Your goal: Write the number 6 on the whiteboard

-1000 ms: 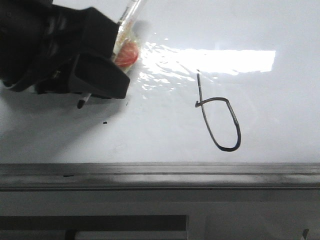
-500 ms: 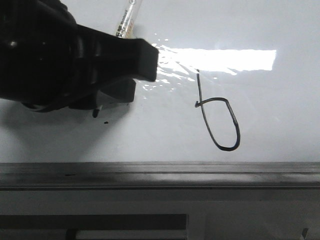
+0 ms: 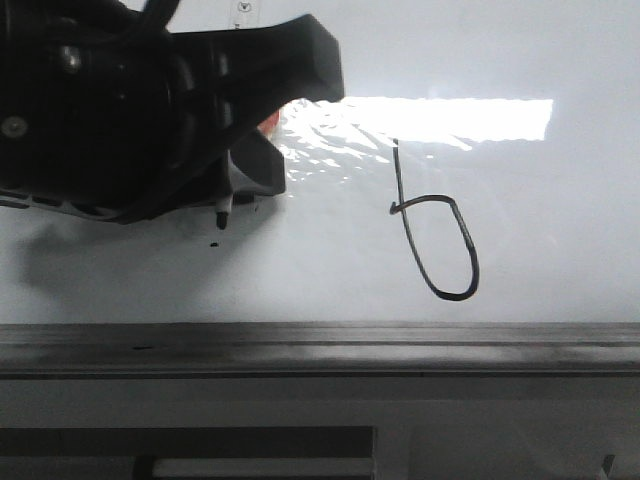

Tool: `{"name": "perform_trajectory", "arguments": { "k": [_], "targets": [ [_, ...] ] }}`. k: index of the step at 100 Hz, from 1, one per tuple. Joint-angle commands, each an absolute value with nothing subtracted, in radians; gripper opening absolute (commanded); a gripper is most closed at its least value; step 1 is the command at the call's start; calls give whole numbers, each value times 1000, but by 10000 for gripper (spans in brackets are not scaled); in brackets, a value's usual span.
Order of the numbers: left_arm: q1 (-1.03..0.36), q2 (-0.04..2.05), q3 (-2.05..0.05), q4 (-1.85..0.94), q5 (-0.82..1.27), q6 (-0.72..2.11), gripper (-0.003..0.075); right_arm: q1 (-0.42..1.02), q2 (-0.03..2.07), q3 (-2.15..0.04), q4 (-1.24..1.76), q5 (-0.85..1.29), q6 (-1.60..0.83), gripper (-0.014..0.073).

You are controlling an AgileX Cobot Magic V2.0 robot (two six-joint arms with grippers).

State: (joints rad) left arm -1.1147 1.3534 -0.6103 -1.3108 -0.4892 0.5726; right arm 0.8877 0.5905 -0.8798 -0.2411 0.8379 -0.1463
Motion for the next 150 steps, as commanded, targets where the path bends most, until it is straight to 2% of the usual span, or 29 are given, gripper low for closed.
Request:
{"name": "perform_trajectory", "arguments": {
  "k": [1,40,69,100,108,120,127,133,150],
  "targets": [
    [-1094,1376,-612,-1359,-595,566,-19,884,591,-912,-268,764,-142,-67],
    [-1094,1376,-612,-1359,-598,566,-13,884,591,-912,-268,748,-142,-67],
    [-1094,1376,-612,-1359,-622,566,176,884,591,-912,-268,735,-142,-67],
    [-1094,1376,-612,-1359,-638,566,188,884,591,-912,-268,720,-142,-67],
    [-1094,1376,-612,-1359,-641,566,259,884,591,-912,-268,720,-142,-67],
    [-1094,1376,-612,-1359,-660,565,483,884,591,-912,-268,720,-142,-67],
    [-1094,1376,-612,-1359,-677,565,573,884,591,-912,-268,720,-142,-67],
    [-1094,1371,-612,-1359,-682,565,602,884,591,-912,-272,720,-142,-67],
    [-1098,1325,-630,-1344,-677,565,601,884,591,-912,-284,720,-142,-67]
  ]
}}
